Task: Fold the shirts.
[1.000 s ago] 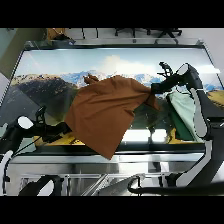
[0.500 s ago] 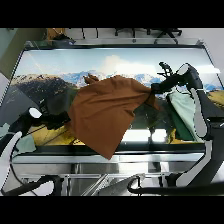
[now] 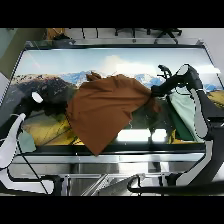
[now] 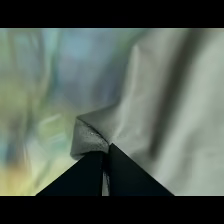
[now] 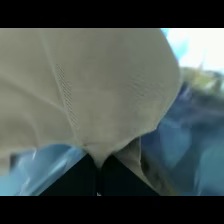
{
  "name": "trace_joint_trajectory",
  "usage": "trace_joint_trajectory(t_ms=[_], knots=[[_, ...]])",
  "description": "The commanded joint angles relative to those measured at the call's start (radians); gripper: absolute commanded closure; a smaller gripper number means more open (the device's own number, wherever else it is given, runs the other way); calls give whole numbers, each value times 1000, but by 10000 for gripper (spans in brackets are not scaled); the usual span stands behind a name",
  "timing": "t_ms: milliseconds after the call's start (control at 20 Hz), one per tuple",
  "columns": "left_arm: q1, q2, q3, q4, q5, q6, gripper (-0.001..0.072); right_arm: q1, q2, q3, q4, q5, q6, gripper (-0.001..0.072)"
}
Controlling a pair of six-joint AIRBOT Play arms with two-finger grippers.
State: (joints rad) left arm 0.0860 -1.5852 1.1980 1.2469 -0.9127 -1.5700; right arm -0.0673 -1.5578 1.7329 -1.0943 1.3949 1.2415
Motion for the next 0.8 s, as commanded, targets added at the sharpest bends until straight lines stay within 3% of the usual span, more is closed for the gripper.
trace_joint_trajectory(t_ms=[0, 150, 350, 600, 650, 700, 750], knots=[[21, -90, 256, 38, -48, 29, 693, 11, 97, -165, 17, 78, 36, 696], [33, -224, 526, 35, -115, 64, 693, 50, 305, -484, 26, -6, 102, 696], [8, -390, 763, 34, -181, 81, 693, 168, 526, -822, 66, -268, 198, 695], [-7, -467, 846, 35, -223, 80, 688, 269, 560, -877, 151, -399, 203, 693], [-2, -457, 837, 34, -247, 80, 559, 268, 560, -877, 150, -401, 203, 672], [8, -441, 830, 35, -289, 80, 142, 263, 560, -872, 142, -400, 202, 526], [19, -420, 826, 36, -342, 66, 15, 246, 560, -858, 126, -392, 202, 327]])
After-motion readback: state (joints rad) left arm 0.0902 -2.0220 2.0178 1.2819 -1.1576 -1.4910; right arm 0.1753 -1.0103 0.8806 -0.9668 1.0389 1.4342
